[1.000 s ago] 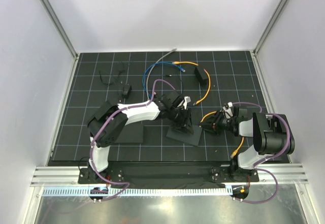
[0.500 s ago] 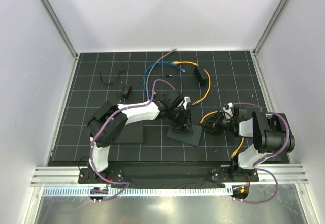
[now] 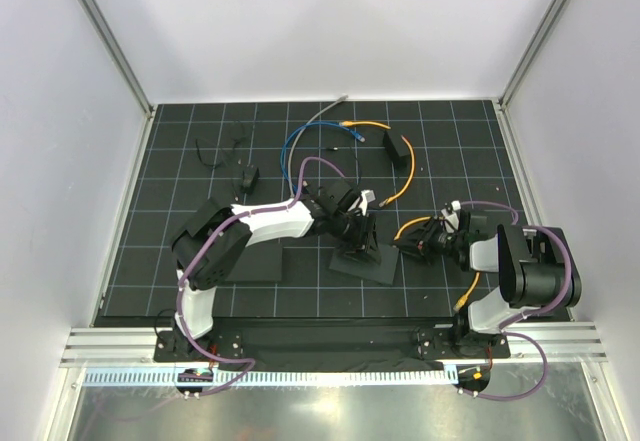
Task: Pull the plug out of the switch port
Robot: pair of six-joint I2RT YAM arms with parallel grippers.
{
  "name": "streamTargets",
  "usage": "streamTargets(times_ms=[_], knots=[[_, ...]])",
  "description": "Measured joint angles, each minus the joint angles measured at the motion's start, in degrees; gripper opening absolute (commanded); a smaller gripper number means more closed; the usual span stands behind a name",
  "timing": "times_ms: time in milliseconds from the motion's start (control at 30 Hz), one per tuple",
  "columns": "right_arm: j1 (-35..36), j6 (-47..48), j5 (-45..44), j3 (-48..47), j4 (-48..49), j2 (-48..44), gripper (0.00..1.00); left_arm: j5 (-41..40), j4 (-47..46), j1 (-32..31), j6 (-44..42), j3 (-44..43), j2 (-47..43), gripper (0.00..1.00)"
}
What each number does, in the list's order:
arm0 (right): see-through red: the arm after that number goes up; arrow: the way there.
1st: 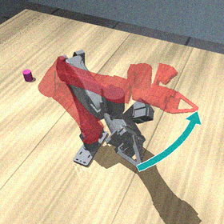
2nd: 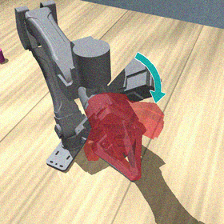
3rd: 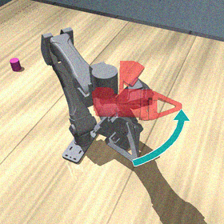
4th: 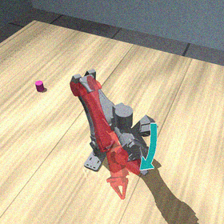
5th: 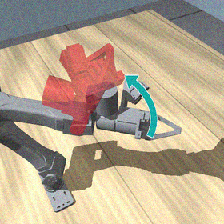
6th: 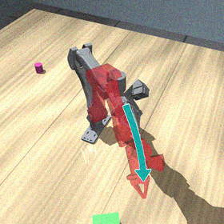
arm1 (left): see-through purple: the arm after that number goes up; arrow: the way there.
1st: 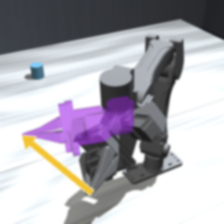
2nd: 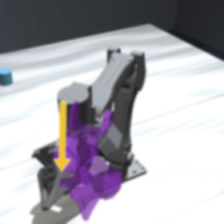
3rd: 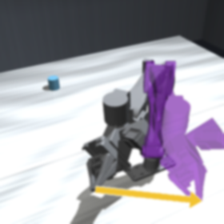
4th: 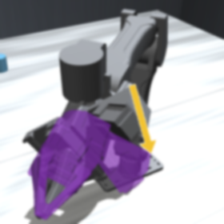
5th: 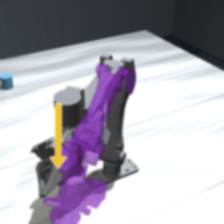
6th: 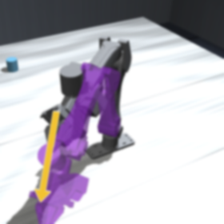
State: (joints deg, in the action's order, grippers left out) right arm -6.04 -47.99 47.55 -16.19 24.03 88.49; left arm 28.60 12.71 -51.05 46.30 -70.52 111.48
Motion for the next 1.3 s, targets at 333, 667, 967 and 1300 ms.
streamTargets(times_ms=[333, 667, 967, 1300], knots=[[0.13, -1.95, -3.06, -1.60, -0.52, -0.04, 0.01, 0.11, -0.61, -0.22, 0.00, 0.22, 0.00, 0.49], [0.17, -0.85, -5.46, -5.60, -5.73, 0.22, 0.01, 0.15, -1.07, -0.46, -0.04, 0.39, -0.02, 0.51], [1.18, -6.16, -8.79, 0.26, -3.98, -5.75, 0.01, -1.44, 2.84, -0.96, -0.48, -1.66, -0.11, 0.52], [12.87, -9.42, -19.93, 0.68, -14.56, -16.09, 0.17, -2.25, 4.28, -0.96, -0.24, -1.46, -0.57, 0.52]])
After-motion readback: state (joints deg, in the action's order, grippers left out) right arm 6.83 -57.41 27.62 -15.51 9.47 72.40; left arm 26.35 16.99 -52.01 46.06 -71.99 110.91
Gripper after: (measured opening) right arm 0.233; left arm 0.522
